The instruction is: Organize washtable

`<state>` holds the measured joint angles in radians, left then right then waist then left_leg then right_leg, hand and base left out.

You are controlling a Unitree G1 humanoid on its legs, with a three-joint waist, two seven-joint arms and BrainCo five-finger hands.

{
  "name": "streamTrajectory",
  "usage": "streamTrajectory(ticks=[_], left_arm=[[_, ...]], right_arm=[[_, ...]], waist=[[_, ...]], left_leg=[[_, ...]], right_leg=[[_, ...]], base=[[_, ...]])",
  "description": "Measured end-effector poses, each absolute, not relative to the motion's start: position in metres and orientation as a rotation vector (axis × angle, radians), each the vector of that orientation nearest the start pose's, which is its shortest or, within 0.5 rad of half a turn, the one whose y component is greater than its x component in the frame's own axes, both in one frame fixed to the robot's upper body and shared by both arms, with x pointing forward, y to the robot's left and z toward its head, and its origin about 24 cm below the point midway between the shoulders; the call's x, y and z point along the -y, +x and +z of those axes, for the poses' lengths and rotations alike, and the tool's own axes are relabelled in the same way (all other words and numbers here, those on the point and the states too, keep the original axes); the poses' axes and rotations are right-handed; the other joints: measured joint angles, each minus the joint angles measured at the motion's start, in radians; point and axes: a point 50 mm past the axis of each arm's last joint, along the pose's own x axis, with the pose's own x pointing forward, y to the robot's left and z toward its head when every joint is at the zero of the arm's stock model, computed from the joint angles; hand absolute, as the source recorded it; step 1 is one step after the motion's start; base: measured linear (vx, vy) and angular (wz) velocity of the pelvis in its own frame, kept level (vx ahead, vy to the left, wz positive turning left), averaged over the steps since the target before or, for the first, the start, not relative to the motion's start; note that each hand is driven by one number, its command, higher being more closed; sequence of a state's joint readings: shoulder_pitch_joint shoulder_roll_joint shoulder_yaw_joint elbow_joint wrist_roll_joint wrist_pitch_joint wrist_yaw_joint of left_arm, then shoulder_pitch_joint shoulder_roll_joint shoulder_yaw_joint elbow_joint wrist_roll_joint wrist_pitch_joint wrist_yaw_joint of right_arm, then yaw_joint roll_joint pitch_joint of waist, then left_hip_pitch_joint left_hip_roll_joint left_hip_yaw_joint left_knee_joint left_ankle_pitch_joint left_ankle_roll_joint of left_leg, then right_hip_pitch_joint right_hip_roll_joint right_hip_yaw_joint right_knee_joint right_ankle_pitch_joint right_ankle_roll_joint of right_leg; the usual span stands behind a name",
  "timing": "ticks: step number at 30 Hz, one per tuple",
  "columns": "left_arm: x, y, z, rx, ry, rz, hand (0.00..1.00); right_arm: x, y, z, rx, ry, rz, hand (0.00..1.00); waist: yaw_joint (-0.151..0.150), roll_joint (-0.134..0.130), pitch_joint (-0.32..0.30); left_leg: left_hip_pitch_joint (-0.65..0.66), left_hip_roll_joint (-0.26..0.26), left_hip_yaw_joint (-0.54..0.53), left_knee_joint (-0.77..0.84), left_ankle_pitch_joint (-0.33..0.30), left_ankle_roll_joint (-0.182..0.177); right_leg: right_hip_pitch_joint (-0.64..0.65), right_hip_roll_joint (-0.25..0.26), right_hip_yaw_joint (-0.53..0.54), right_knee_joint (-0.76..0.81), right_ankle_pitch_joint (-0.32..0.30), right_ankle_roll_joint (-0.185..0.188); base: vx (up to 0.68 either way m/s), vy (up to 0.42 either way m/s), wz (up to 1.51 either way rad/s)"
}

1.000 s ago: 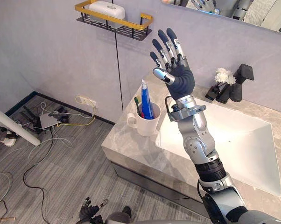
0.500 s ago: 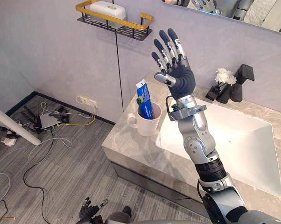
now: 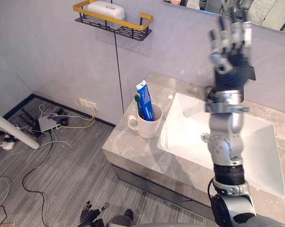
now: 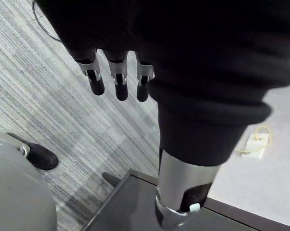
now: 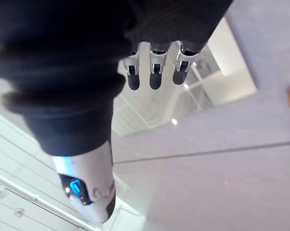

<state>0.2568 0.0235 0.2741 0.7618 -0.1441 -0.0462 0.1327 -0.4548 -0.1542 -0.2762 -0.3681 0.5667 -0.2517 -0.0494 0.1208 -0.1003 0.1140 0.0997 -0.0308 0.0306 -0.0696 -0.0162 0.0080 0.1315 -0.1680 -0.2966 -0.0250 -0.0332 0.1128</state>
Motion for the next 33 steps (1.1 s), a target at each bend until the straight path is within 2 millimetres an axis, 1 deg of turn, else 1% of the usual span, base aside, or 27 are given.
streamTrajectory(ticks=[2,3,5,6,7,8,9,11,13,15,17,18,19,20,21,23,24,25,27,29,31,32,33], left_arm=[[-0.221,0.075,-0.144,-0.944,-0.138,0.551,0.00],[-0.221,0.075,-0.144,-0.944,-0.138,0.552,0.00],[-0.222,0.072,-0.145,-0.957,-0.142,0.563,0.00],[-0.222,0.071,-0.145,-0.961,-0.143,0.565,0.00],[-0.222,0.069,-0.147,-0.971,-0.148,0.570,0.00],[-0.222,0.069,-0.147,-0.973,-0.151,0.572,0.00],[-0.221,0.068,-0.147,-0.975,-0.160,0.581,0.00],[-0.222,0.069,-0.147,-0.971,-0.166,0.587,0.00],[-0.221,0.068,-0.148,-0.981,-0.170,0.576,0.00],[-0.221,0.066,-0.150,-0.991,-0.175,0.569,0.00],[-0.219,0.065,-0.152,-1.006,-0.179,0.564,0.00],[-0.218,0.064,-0.152,-1.010,-0.182,0.562,0.00],[-0.215,0.063,-0.154,-1.027,-0.190,0.551,0.00],[-0.214,0.060,-0.155,-1.040,-0.197,0.542,0.00],[-0.213,0.059,-0.156,-1.048,-0.201,0.542,0.00],[-0.210,0.058,-0.157,-1.055,-0.219,0.549,0.00],[-0.210,0.057,-0.157,-1.054,-0.226,0.557,0.00],[-0.209,0.056,-0.158,-1.058,-0.241,0.571,0.00],[-0.204,0.055,-0.159,-1.069,-0.261,0.569,0.00],[-0.203,0.056,-0.159,-1.065,-0.283,0.581,0.00],[-0.198,0.061,-0.160,-1.051,-0.335,0.601,0.00],[-0.197,0.064,-0.159,-1.042,-0.340,0.600,0.00],[-0.196,0.070,-0.159,-1.030,-0.349,0.600,0.00]], right_arm=[[0.237,0.227,0.260,1.161,0.404,-0.154,0.00],[0.244,0.221,0.260,1.178,0.388,-0.192,0.00],[0.268,0.202,0.259,1.227,0.324,-0.339,0.00],[0.274,0.197,0.258,1.234,0.307,-0.371,0.00],[0.287,0.187,0.254,1.237,0.274,-0.444,0.00],[0.294,0.182,0.253,1.237,0.252,-0.482,0.00],[0.307,0.169,0.248,1.231,0.197,-0.571,0.00],[0.327,0.146,0.241,1.212,0.114,-0.713,0.00],[0.351,0.125,0.230,1.147,0.009,-0.886,0.00],[0.367,0.116,0.220,1.065,-0.048,-0.998,0.00],[0.392,0.098,0.194,0.902,-0.088,-1.164,0.00],[0.398,0.093,0.188,0.860,-0.092,-1.206,0.00],[0.408,0.083,0.175,0.760,-0.118,-1.291,0.00],[0.415,0.077,0.162,0.669,-0.134,-1.346,0.00],[0.417,0.075,0.156,0.625,-0.135,-1.366,0.00],[0.420,0.062,0.122,0.445,-0.110,-1.448,0.00],[0.419,0.060,0.113,0.404,-0.092,-1.459,0.00],[0.414,0.056,0.096,0.330,-0.053,-1.484,0.00],[0.402,0.048,0.072,0.234,-0.002,-1.509,0.00],[0.396,0.047,0.062,0.194,0.016,-1.508,0.00],[0.380,0.046,0.041,0.122,0.079,-1.512,0.00],[0.375,0.047,0.036,0.101,0.095,-1.510,0.00],[0.365,0.049,0.025,0.058,0.129,-1.497,0.00]], waist=[[-0.009,0.001,-0.001],[-0.010,0.001,-0.001],[-0.030,0.003,-0.003],[-0.032,0.004,-0.008],[-0.040,0.005,-0.027],[-0.047,0.007,-0.031],[-0.055,0.009,-0.039],[-0.063,0.015,-0.047],[-0.087,0.021,-0.062],[-0.107,0.024,-0.073],[-0.111,0.029,-0.093],[-0.112,0.032,-0.097],[-0.119,0.029,-0.103],[-0.131,0.041,-0.115],[-0.136,0.039,-0.116],[-0.146,0.048,-0.122],[-0.149,0.048,-0.122],[-0.153,0.050,-0.124],[-0.155,0.052,-0.126],[-0.157,0.055,-0.130],[-0.158,0.057,-0.137],[-0.158,0.057,-0.137],[-0.158,0.057,-0.138]], left_leg=[[-0.001,-0.003,0.010,-0.002,-0.001,0.002],[-0.002,-0.003,0.014,-0.002,-0.002,0.003],[-0.002,-0.005,0.021,-0.002,-0.003,0.004],[-0.005,-0.005,0.025,-0.002,-0.004,0.005],[-0.017,-0.005,0.027,-0.002,-0.004,0.006],[-0.020,-0.005,0.027,-0.002,-0.004,0.006],[-0.025,-0.006,0.028,-0.002,-0.004,0.006],[-0.027,-0.005,0.027,-0.002,-0.005,0.006],[-0.033,-0.005,0.029,-0.002,-0.005,0.006],[-0.036,-0.004,0.030,-0.002,-0.005,0.006],[-0.039,-0.002,0.042,-0.002,-0.008,0.002],[-0.038,-0.001,0.044,-0.002,-0.009,0.002],[-0.038,-0.001,0.048,-0.002,-0.010,0.000],[-0.038,-0.001,0.049,-0.002,-0.011,-0.001],[-0.038,-0.001,0.050,-0.003,-0.011,-0.001],[-0.036,0.002,0.055,-0.004,-0.011,-0.002],[-0.034,0.004,0.057,-0.006,-0.011,-0.002],[-0.031,0.008,0.062,-0.008,-0.011,-0.003],[-0.022,0.016,0.083,-0.015,-0.012,-0.004],[-0.019,0.018,0.087,-0.016,-0.012,-0.004],[-0.015,0.023,0.099,-0.016,-0.013,-0.006],[-0.014,0.024,0.100,-0.015,-0.014,-0.007],[-0.014,0.029,0.105,-0.012,-0.016,-0.009]], right_leg=[[-0.014,-0.003,0.007,0.002,0.000,0.000],[-0.016,-0.003,0.010,0.001,0.000,0.000],[-0.019,-0.005,0.014,0.001,0.000,0.001],[-0.024,-0.005,0.018,0.002,0.000,0.001],[-0.039,-0.005,0.023,0.001,0.001,0.002],[-0.042,-0.006,0.022,0.001,0.001,0.002],[-0.048,-0.006,0.024,0.001,0.001,0.002],[-0.050,-0.005,0.023,0.000,0.001,0.002],[-0.053,-0.005,0.024,-0.007,0.002,0.002],[-0.057,-0.004,0.026,-0.007,0.002,0.003],[-0.067,-0.001,0.040,-0.009,0.002,0.003],[-0.067,-0.001,0.042,-0.010,0.002,0.003],[-0.068,-0.001,0.045,-0.011,0.002,0.003],[-0.069,-0.001,0.046,-0.011,0.002,0.003],[-0.070,-0.001,0.047,-0.011,0.002,0.003],[-0.070,0.002,0.051,-0.010,0.002,0.003],[-0.070,0.003,0.051,-0.011,0.002,0.003],[-0.070,0.007,0.054,-0.011,0.002,0.003],[-0.069,0.011,0.059,-0.011,0.001,0.003],[-0.069,0.013,0.062,-0.012,0.001,0.003],[-0.066,0.016,0.063,-0.013,0.001,0.003],[-0.066,0.016,0.063,-0.013,0.001,0.003],[-0.066,0.017,0.062,-0.013,0.001,0.003]], base=[[-0.04,0.002,-0.13],[-0.02,0.001,-0.13],[-0.01,-0.004,-0.08],[-0.01,-0.004,-0.11],[0.00,-0.001,-0.08],[0.02,-0.005,-0.05],[0.00,0.000,0.00],[0.00,0.000,0.00],[0.00,0.000,0.00],[-0.01,-0.013,-0.03],[-0.02,-0.028,-0.16],[-0.01,-0.014,-0.16],[-0.01,-0.017,-0.08],[-0.01,-0.017,-0.06],[-0.01,-0.019,-0.06],[-0.02,-0.021,-0.06],[-0.02,-0.030,-0.07],[-0.03,-0.035,-0.08],[-0.03,-0.038,-0.13],[-0.01,-0.021,-0.10],[0.00,-0.030,-0.07],[-0.01,-0.028,-0.08],[-0.01,-0.023,-0.08]])
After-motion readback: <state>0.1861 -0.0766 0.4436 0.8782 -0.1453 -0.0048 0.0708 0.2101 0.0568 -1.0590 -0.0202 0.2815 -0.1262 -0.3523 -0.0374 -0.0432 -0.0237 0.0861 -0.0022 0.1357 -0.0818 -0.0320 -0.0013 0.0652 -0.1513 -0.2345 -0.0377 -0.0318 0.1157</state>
